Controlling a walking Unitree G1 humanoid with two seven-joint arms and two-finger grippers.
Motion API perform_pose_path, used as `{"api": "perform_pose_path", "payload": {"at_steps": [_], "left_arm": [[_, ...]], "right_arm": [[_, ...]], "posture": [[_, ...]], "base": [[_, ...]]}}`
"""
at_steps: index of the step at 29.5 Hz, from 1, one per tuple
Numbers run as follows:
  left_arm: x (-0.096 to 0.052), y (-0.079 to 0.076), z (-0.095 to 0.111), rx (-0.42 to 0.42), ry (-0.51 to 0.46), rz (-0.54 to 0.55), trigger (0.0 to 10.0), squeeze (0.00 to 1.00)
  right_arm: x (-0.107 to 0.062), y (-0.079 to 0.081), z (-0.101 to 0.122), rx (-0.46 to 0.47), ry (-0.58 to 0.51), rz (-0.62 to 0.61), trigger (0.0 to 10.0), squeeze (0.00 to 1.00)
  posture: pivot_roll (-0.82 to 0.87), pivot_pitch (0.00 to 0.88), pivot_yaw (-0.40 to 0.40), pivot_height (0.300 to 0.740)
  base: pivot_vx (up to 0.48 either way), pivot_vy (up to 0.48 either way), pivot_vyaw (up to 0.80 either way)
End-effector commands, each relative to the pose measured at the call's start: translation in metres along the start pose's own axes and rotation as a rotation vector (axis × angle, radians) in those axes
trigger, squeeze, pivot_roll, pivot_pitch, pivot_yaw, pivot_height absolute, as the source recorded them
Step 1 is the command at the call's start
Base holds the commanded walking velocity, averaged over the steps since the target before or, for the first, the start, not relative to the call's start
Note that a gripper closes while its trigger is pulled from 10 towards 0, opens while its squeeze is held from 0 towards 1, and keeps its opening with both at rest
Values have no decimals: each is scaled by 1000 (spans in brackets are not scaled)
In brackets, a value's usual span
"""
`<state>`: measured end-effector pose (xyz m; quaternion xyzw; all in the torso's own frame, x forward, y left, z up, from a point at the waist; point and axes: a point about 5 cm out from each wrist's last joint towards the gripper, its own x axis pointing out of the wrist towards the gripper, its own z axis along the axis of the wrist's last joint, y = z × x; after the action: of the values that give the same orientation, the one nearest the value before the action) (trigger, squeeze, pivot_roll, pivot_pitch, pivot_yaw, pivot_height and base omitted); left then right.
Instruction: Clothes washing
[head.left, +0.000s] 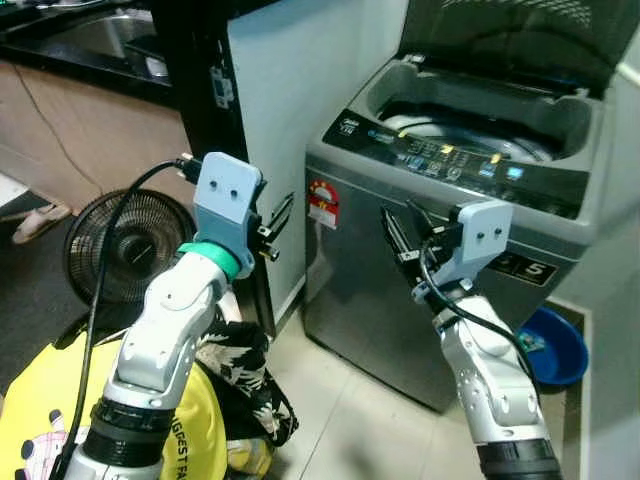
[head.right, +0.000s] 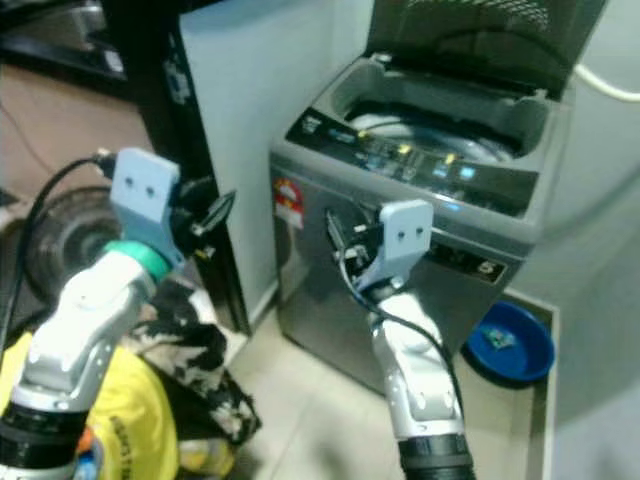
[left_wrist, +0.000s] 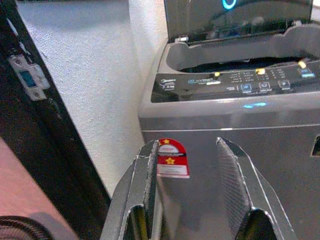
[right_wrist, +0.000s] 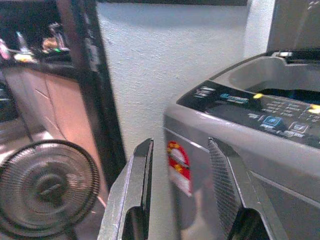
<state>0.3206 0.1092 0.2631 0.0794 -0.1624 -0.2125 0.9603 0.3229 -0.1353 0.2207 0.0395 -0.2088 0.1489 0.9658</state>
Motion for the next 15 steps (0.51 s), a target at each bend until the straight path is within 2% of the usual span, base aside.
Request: {"api": "perform_pose_path", "payload": {"at_steps": [1, 15], "left_arm": [[-4, 5, -5, 17, 28, 10, 10000, 0], [-4, 4, -9, 23, 40, 18, 10000, 0]], "right_arm": [[0, 4, -3, 5, 5, 11, 10000, 0], [0, 3, -7, 7, 9, 7, 10000, 0]], "posture": [[-9, 67, 32, 740], [-5, 68, 28, 740]], "base": [[0, 0, 788], [0, 0, 791]]}}
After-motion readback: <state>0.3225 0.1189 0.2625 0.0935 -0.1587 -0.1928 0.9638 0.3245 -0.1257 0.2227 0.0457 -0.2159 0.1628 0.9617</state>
